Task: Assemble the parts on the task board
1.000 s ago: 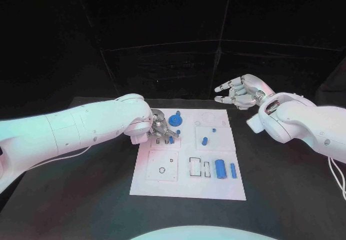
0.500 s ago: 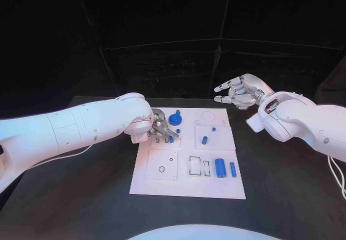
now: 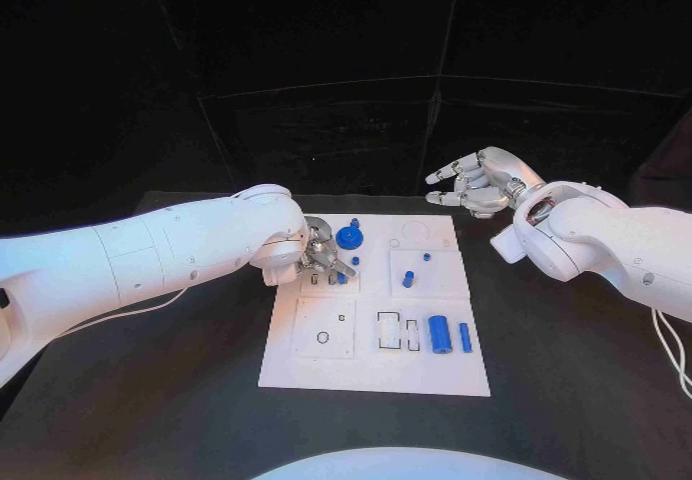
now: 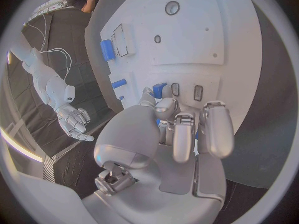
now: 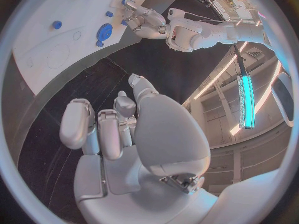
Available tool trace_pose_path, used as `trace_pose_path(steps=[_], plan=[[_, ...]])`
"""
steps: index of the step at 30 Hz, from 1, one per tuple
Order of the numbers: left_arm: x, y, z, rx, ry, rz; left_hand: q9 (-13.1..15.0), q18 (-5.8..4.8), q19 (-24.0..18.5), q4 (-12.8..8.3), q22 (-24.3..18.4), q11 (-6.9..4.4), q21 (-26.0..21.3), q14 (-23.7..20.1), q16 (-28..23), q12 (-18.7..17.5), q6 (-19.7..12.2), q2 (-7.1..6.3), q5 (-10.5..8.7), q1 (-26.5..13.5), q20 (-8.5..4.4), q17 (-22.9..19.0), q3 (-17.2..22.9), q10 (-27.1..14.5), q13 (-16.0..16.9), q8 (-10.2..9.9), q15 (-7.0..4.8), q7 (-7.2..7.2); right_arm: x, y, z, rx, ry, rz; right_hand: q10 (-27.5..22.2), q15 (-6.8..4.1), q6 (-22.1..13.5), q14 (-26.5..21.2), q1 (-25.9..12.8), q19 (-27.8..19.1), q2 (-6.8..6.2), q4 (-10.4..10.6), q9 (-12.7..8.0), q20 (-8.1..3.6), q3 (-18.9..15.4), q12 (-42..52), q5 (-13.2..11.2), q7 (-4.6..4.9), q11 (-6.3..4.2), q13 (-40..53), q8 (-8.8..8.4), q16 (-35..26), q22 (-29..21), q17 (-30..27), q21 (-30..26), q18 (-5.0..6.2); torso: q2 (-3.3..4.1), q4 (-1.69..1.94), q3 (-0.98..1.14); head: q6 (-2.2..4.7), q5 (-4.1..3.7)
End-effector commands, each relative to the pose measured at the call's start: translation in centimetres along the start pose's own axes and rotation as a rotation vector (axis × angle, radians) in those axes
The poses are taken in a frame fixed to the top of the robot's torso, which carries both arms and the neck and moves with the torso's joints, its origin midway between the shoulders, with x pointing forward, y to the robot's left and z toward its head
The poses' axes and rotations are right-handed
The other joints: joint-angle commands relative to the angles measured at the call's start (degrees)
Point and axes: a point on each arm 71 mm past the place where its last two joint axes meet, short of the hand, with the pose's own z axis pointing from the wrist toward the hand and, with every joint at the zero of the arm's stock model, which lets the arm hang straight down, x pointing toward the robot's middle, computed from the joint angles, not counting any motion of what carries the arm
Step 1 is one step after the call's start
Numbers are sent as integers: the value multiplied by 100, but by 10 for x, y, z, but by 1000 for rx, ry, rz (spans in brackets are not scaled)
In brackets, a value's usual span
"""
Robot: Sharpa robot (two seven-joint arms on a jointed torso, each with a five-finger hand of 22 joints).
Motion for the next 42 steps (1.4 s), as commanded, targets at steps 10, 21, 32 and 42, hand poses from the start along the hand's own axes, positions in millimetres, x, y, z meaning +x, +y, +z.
trace_pose_path(steps=[10, 21, 32, 42], plan=[[1, -1, 0, -6, 14, 19, 26, -87, -39, -250, -6, -22, 14, 606, 18, 39, -107, 154, -13, 304, -36, 1508, 308, -56, 7, 72, -37, -36, 2, 1, 2, -1, 21, -2, -1, -39, 49, 327, -29, -27, -20, 2, -7, -29, 33, -21, 35, 7, -28, -5, 38, -21, -6, 411, -38, 16, -1, 3, -2, -14, -3], [1, 0, -2, 9, 14, 16, -57, -67, -87, -793, -87, -78, -44, 606, 18, -63, -220, 257, 224, 868, -100, 1508, 1372, -142, -50, -31, -94, -76, 4, 1, 3, -1, 37, -10, 15, -44, 66, 330, -86, -32, -47, 14, -10, -32, 45, -17, -133, -2, -33, -28, 51, -24, -14, 420, -45, 17, -2, 3, -7, -21, 1], [-2, 5, -5, 36, -21, -31, 20, -39, -150, -1117, -185, -33, -129, 606, 18, -159, -171, -895, 273, -525, -36, 1508, 4923, -76, -211, 224, -19, -33, 7, 1, 5, -1, 78, -19, 6, -44, 51, 333, -152, -51, -91, 4, -17, -34, 21, -42, -470, -5, -32, -90, 51, -31, -50, 425, -69, 22, -5, 13, 0, -7, 7], [-2, 13, -11, 38, -50, -74, 112, -36, -160, -1222, -212, -46, -157, 606, 18, -252, -206, -1072, 255, -837, -36, 1508, 5470, -96, -382, 412, -43, -51, 10, 2, 5, -11, 119, -18, 1, -40, 44, 329, -231, -65, -94, 24, -17, -30, -35, -40, -690, -5, -28, -114, 56, -47, -73, 412, -85, 26, -6, 19, 7, 7, 18]])
